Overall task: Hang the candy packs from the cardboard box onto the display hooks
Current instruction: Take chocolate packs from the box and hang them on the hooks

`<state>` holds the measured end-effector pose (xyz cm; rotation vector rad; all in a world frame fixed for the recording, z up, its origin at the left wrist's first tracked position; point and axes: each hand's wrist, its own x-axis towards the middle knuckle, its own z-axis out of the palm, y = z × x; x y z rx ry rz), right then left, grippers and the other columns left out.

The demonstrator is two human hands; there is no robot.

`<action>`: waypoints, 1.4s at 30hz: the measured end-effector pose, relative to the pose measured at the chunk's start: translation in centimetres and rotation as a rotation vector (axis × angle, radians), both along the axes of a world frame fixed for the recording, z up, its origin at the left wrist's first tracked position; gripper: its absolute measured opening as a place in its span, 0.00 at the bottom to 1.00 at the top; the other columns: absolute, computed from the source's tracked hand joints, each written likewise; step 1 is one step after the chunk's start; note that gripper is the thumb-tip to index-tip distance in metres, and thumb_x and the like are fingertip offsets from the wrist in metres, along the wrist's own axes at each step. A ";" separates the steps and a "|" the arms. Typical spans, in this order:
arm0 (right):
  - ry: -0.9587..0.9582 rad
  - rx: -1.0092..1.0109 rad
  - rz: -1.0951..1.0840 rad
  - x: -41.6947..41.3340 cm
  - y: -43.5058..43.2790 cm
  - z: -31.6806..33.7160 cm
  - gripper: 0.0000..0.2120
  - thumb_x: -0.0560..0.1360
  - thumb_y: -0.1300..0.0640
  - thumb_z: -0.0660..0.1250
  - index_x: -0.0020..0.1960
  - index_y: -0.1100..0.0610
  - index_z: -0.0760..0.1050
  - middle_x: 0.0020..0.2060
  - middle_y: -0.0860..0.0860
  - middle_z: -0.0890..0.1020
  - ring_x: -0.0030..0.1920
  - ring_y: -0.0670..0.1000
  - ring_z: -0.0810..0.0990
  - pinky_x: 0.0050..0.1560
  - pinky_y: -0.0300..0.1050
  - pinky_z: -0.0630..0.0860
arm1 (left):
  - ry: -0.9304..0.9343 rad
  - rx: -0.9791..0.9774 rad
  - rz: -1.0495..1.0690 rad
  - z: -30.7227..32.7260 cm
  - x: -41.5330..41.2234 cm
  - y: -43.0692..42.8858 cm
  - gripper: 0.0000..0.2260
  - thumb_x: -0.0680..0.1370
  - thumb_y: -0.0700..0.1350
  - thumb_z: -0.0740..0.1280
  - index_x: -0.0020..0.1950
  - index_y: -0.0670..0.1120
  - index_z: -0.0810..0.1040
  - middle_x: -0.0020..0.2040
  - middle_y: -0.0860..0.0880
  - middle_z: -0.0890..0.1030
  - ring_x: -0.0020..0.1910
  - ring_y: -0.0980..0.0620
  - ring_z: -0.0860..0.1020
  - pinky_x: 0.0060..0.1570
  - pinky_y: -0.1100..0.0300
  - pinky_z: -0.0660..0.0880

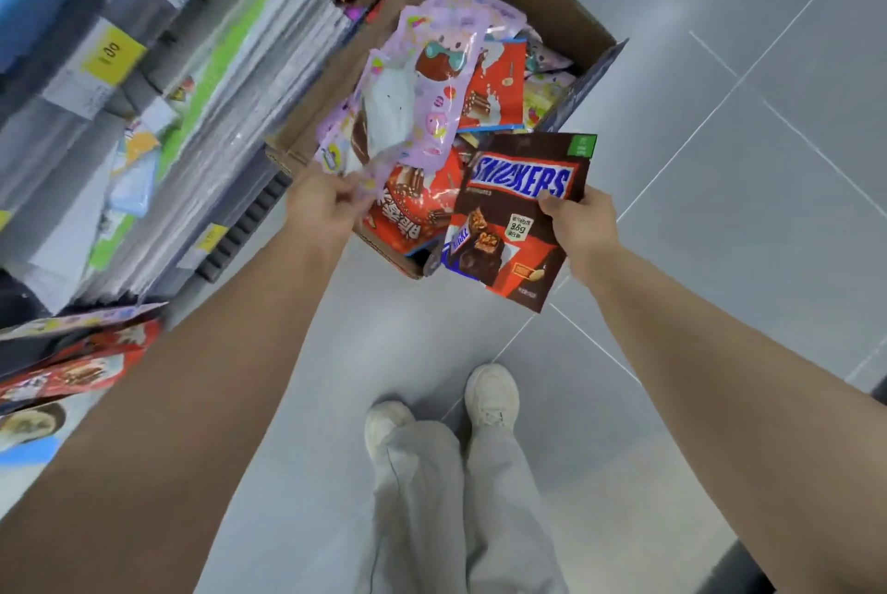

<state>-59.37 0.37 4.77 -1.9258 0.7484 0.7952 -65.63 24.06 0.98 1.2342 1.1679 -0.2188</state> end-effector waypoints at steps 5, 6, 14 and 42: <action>-0.019 0.080 0.045 -0.6 2.8 8.5 0.15 0.78 0.53 0.64 0.61 0.57 0.73 0.56 0.55 0.81 0.52 0.56 0.81 0.52 0.51 0.78 | -0.262 -0.187 0.034 12.3 -2.1 1.0 0.31 0.73 0.20 0.50 0.72 0.42 0.64 0.58 0.47 0.76 0.50 0.51 0.79 0.46 0.62 0.78; -0.016 0.120 0.053 -0.7 3.5 10.5 0.15 0.78 0.52 0.64 0.62 0.57 0.73 0.55 0.55 0.81 0.49 0.55 0.81 0.50 0.49 0.79 | -0.286 -0.137 -0.052 14.6 -2.9 1.4 0.29 0.73 0.20 0.51 0.70 0.41 0.67 0.58 0.48 0.78 0.46 0.55 0.80 0.43 0.66 0.76; -0.045 0.315 0.287 -4.7 9.8 25.4 0.15 0.76 0.45 0.64 0.36 0.53 0.73 0.28 0.47 0.80 0.29 0.45 0.80 0.32 0.39 0.78 | -0.286 0.394 -0.256 28.0 -11.3 5.4 0.22 0.71 0.25 0.63 0.48 0.52 0.82 0.40 0.47 0.79 0.26 0.59 0.68 0.30 0.66 0.66; 0.101 0.400 1.226 -32.1 30.3 38.0 0.08 0.70 0.56 0.72 0.47 0.54 0.76 0.43 0.50 0.82 0.46 0.50 0.80 0.52 0.49 0.76 | -0.238 0.259 0.393 44.1 -48.3 17.5 0.11 0.74 0.32 0.68 0.49 0.48 0.77 0.38 0.51 0.84 0.37 0.51 0.83 0.43 0.53 0.81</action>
